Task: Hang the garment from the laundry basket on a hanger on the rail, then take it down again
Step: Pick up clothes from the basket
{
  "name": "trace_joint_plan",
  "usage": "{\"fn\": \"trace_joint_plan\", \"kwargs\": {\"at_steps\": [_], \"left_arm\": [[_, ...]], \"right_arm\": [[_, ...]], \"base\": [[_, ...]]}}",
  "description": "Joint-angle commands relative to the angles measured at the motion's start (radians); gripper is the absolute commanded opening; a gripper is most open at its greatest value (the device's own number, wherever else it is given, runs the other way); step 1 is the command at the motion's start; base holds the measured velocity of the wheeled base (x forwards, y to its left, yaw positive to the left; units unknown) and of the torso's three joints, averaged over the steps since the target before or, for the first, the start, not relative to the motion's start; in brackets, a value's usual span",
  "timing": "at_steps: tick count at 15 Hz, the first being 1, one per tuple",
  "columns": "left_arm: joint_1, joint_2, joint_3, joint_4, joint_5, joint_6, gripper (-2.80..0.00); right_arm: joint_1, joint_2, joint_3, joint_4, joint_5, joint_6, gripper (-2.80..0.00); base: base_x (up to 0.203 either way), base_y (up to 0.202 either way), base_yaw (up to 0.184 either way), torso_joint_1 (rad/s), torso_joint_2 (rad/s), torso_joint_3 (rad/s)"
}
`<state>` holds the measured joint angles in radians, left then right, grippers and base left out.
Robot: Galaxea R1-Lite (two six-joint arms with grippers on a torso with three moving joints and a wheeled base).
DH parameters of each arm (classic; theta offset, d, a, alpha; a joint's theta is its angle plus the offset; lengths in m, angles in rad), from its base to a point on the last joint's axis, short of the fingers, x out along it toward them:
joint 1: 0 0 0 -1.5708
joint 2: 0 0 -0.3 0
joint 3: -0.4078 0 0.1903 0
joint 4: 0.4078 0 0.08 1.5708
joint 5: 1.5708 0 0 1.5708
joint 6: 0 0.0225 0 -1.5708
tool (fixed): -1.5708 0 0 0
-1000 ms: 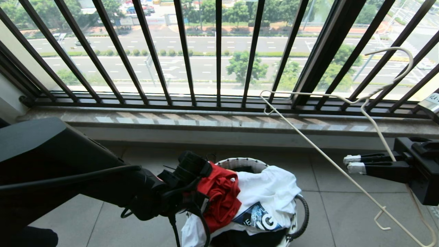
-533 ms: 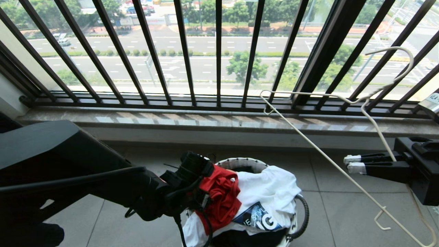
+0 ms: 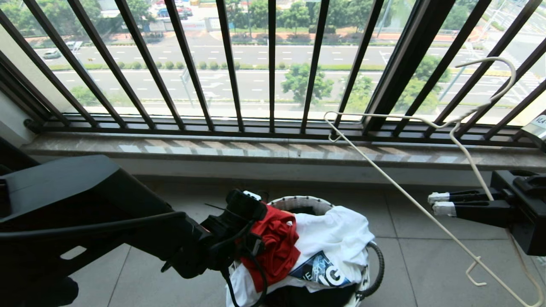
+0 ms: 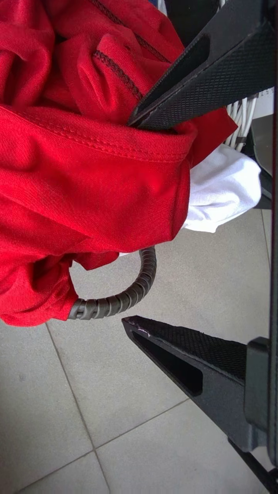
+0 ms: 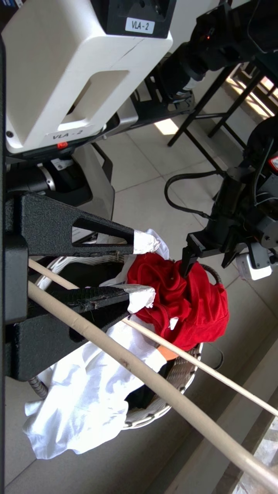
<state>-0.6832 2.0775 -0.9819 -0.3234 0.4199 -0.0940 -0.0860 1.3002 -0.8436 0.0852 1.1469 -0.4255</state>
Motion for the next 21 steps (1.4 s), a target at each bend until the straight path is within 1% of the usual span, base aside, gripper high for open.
{"fn": "trace_joint_plan", "kwargs": {"at_steps": [1, 2, 3, 9, 10, 17, 20, 21], "left_arm": [[0.015, 0.006, 0.000, -0.003, 0.030, 0.018, 0.00], [0.022, 0.006, -0.005, -0.003, 0.059, 0.026, 0.00], [0.025, 0.004, -0.006, -0.003, 0.071, 0.027, 0.00], [0.025, 0.004, -0.008, -0.005, 0.072, 0.025, 0.00], [0.025, 0.004, -0.008, -0.005, 0.072, 0.025, -2.80], [0.027, -0.017, -0.010, -0.005, 0.072, 0.021, -2.80], [0.033, -0.046, -0.024, -0.006, 0.068, 0.007, -2.80], [0.032, -0.063, -0.033, -0.006, 0.061, -0.008, -2.80]], "right_arm": [[0.000, -0.001, 0.000, 0.001, 0.007, -0.002, -2.80], [0.000, 0.001, 0.000, 0.001, 0.007, -0.002, -2.80], [0.000, 0.001, 0.000, 0.001, 0.007, -0.002, -2.80], [0.000, 0.002, 0.000, 0.001, 0.007, -0.002, -2.80], [0.000, 0.002, 0.000, 0.001, 0.007, -0.002, -2.80], [0.000, 0.007, -0.002, 0.001, 0.007, -0.002, -2.80], [0.000, 0.008, -0.003, 0.001, 0.007, -0.001, -2.80], [0.000, 0.008, -0.003, 0.001, 0.007, -0.001, -2.80]], "base": [[0.000, 0.000, 0.000, 0.000, 0.00, 0.000], [0.000, 0.000, 0.000, 0.000, 0.00, 0.000], [0.000, 0.000, 0.000, 0.000, 0.00, 0.000], [0.000, 0.000, 0.000, 0.000, 0.00, 0.000], [0.000, 0.000, 0.000, 0.000, 0.00, 0.000], [0.000, 0.000, 0.000, 0.000, 0.00, 0.000], [0.000, 0.000, 0.000, 0.000, 0.00, 0.000], [0.000, 0.000, 0.000, 0.000, 0.00, 0.000]]}}
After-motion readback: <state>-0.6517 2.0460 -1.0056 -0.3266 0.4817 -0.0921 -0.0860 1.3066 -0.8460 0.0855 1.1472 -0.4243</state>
